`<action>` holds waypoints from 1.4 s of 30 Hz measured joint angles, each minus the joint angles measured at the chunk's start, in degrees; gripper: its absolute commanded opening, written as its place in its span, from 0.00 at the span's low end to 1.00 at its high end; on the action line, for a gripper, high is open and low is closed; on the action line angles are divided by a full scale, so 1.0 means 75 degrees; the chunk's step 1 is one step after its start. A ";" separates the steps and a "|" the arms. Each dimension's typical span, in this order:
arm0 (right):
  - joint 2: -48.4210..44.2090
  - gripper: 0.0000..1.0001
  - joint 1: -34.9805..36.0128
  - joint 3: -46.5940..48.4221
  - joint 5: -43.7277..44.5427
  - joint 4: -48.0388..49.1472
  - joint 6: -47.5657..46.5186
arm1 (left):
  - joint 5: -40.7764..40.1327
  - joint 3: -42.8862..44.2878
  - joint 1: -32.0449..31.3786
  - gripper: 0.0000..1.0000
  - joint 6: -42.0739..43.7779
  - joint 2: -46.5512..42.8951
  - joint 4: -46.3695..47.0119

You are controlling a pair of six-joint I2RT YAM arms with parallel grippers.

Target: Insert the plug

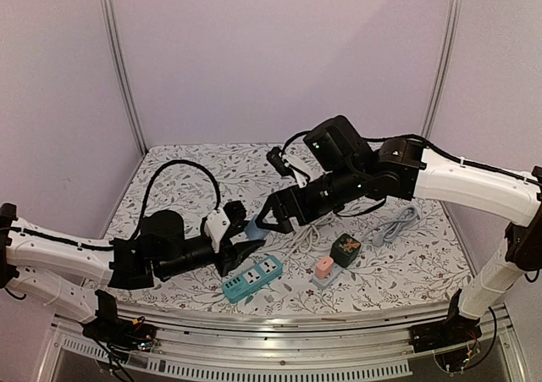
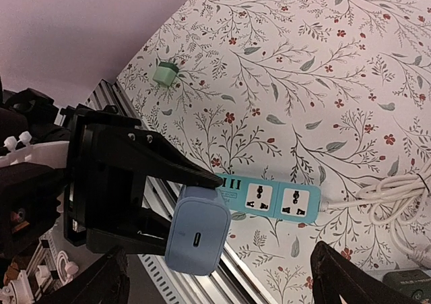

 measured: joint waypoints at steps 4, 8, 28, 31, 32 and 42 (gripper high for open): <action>0.0239 0.87 -0.0009 0.0256 -0.0125 -0.0361 0.0009 | 0.0478 -0.0061 0.0003 0.00 0.0437 0.0052 0.0364; 0.0437 0.77 -0.0017 0.0463 -0.0388 -0.0551 0.0079 | 0.0746 -0.0131 0.0000 0.00 0.0845 0.0114 0.0586; 0.0973 0.50 -0.0020 0.0539 -0.0927 -0.0968 0.0539 | 0.0399 0.0131 0.0000 0.00 0.1480 0.1000 0.0647; 0.0973 0.49 -0.0050 0.0536 -0.0918 -0.1017 0.0577 | 0.0321 0.0184 -0.0012 0.00 0.1478 0.1119 0.0734; 0.0973 0.48 -0.0061 0.0539 -0.0921 -0.1017 0.0577 | 0.0303 0.0189 -0.0012 0.00 0.1478 0.1134 0.0749; 0.0979 0.39 -0.0073 0.0539 -0.0737 -0.1023 0.0612 | 0.0073 0.0230 -0.0052 0.00 0.1507 0.1186 0.0801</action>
